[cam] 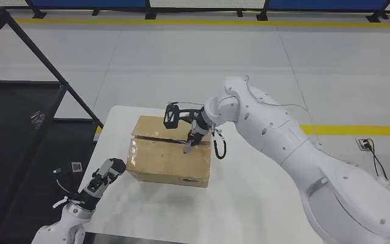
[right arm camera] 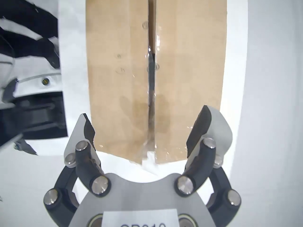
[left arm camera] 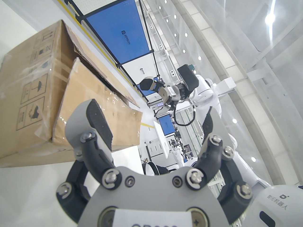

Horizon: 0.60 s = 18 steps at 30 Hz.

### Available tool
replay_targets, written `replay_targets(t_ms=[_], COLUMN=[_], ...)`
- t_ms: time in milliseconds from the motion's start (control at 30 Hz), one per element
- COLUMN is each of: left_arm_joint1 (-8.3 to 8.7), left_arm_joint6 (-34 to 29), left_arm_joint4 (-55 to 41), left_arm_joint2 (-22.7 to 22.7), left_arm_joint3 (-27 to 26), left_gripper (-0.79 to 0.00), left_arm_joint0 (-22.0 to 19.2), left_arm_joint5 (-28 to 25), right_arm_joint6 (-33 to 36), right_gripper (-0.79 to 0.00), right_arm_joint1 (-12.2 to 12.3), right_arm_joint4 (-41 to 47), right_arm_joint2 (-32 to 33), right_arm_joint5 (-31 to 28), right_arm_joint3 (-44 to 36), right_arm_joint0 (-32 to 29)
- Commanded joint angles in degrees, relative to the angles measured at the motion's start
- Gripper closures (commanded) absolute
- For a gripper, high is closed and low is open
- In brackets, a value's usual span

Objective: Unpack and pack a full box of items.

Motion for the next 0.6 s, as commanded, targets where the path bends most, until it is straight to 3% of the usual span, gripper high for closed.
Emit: replay_targets(t_ms=[0, 67, 300, 567], left_arm_joint1=[-0.04, -0.09, -0.30, -0.46], left_arm_joint6=[0.2, 0.4, 1.3, 0.9], left_arm_joint4=[0.2, 0.3, 0.0, 0.6], left_arm_joint2=[-0.1, -0.1, -0.1, 0.8], left_arm_joint3=[-0.4, -0.6, 0.1, -0.3], left_gripper=[-0.785, -0.785, -0.785, -0.785], left_arm_joint0=[0.6, 1.0, 1.7, 0.9], left_arm_joint5=[-0.3, -0.5, -1.3, -0.7], right_arm_joint6=[0.3, 4.0, 4.0, -1.1], right_gripper=[-0.785, -0.785, -0.785, -0.785], right_arm_joint1=[-0.3, -1.1, -1.1, -1.4], right_arm_joint4=[-0.2, 2.4, 2.4, -0.7], right_arm_joint2=[-1.4, -1.2, -1.2, -0.4], right_arm_joint5=[0.4, 4.3, 4.3, 9.5], right_arm_joint3=[0.0, 1.2, 1.2, 1.0], right_arm_joint0=[0.6, 1.1, 1.1, -1.3])
